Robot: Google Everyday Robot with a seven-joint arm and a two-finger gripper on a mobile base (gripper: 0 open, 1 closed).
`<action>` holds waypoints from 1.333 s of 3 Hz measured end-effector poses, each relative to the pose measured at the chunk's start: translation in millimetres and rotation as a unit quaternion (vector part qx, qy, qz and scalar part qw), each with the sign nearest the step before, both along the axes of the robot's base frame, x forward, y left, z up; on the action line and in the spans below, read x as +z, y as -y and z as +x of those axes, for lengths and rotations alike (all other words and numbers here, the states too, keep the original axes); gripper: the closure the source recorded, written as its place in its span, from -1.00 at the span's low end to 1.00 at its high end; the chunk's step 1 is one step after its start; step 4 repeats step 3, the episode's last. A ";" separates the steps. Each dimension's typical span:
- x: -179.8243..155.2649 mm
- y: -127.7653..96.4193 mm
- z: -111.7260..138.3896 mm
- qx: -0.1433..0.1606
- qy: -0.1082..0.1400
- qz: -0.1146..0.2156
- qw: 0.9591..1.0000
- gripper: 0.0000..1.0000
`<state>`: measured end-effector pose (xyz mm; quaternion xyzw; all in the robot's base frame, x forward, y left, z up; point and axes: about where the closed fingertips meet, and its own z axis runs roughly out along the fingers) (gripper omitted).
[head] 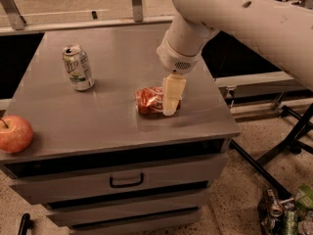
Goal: Knock coke can over
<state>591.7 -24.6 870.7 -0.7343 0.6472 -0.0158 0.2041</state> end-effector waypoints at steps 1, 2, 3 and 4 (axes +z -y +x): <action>4.0 12.2 3.4 0.007 0.001 0.006 1.000 -1.00; 7.6 35.2 2.9 0.035 -0.012 0.012 0.999 -1.00; 8.8 33.6 2.0 0.049 -0.009 0.008 0.999 -1.00; 8.8 33.6 2.0 0.049 -0.009 0.008 0.999 -1.00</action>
Offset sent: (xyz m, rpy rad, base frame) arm 0.0001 -0.0676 0.0142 0.0275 0.0546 0.1891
